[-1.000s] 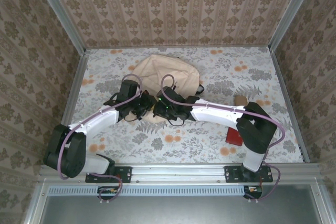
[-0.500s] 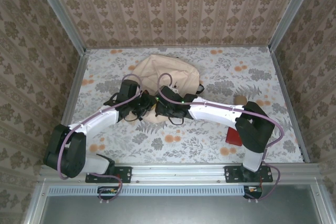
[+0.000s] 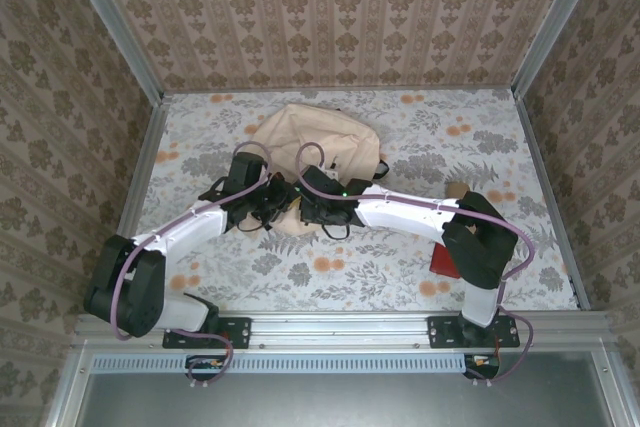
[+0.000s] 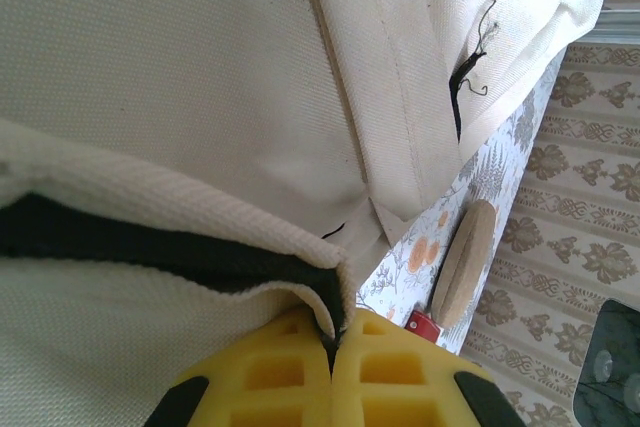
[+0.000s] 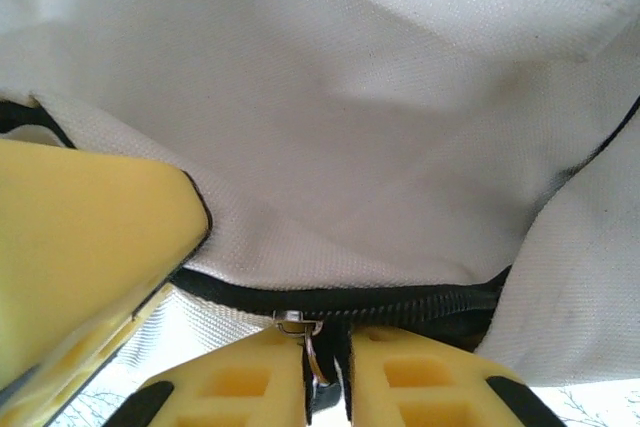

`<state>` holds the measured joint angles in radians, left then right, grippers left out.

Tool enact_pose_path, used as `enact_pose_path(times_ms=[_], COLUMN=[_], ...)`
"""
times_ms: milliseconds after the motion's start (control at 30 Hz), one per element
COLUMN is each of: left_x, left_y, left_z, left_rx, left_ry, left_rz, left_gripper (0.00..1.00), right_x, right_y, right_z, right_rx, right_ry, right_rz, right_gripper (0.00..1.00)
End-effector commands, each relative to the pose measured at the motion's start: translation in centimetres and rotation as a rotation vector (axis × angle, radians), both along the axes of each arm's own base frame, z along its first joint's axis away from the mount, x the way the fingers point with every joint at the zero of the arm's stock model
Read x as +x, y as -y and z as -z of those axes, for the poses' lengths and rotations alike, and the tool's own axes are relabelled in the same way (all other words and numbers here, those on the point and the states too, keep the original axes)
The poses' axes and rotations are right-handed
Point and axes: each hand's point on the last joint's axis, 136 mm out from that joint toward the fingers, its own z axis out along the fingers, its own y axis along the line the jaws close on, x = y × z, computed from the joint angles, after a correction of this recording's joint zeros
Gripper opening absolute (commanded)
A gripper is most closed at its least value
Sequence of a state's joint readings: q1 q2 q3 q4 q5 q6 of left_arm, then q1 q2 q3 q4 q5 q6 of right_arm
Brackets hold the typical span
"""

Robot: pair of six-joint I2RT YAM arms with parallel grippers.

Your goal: Pack books, pencil case, and school supplies into a backpack

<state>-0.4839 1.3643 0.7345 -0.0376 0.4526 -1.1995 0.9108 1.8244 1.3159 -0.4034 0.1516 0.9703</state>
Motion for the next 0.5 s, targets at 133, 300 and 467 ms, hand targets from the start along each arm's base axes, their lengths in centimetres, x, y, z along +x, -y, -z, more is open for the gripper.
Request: enact_pose_path(times_ms=[133,300,467], left_x=[-0.2,-0.2,-0.2], left_y=[0.5,0.4,-0.1], left_z=[-0.3,-0.3,0.0], left_rx=[-0.007,-0.004,0.018], left_ry=[0.018,0.018,0.015], left_rz=[0.033,0.033,0.015], left_gripper=[0.0,0.0,0.0], right_x=[-1.0,-1.2,-1.3], right_y=[2.5,2.2,2.9], right_z=[0.1,0.5,0.1], right_rx=[-0.124,-0.135,-0.189], right_ry=[-0.003,-0.005,0.005], right_rz=[-0.04,-0.09,-0.123], right_gripper=[0.2,0.2,0.04])
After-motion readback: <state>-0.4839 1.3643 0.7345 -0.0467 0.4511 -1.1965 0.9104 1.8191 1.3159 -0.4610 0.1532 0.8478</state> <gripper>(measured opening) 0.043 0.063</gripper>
